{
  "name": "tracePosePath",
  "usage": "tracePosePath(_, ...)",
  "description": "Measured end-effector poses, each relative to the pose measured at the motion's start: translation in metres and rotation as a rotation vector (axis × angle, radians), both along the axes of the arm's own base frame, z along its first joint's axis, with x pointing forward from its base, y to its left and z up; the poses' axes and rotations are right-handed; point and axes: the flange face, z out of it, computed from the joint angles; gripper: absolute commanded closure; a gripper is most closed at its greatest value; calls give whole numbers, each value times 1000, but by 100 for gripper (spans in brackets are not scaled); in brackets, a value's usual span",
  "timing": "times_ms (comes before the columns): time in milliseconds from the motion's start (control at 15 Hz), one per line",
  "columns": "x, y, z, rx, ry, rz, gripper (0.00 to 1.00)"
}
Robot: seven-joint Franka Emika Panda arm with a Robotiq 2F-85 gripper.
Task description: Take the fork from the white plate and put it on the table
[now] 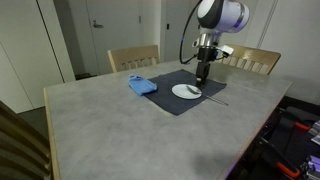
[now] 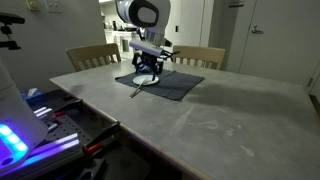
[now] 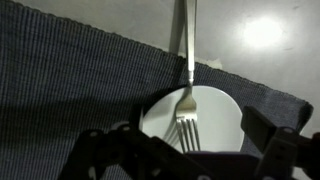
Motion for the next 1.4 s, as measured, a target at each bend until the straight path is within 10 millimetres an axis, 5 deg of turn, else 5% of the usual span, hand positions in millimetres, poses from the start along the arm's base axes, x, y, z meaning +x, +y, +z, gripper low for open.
tracePosePath(533, 1, 6, -33, 6, 50, 44, 0)
tracePosePath(1400, 6, 21, -22, -106, 43, 89, 0)
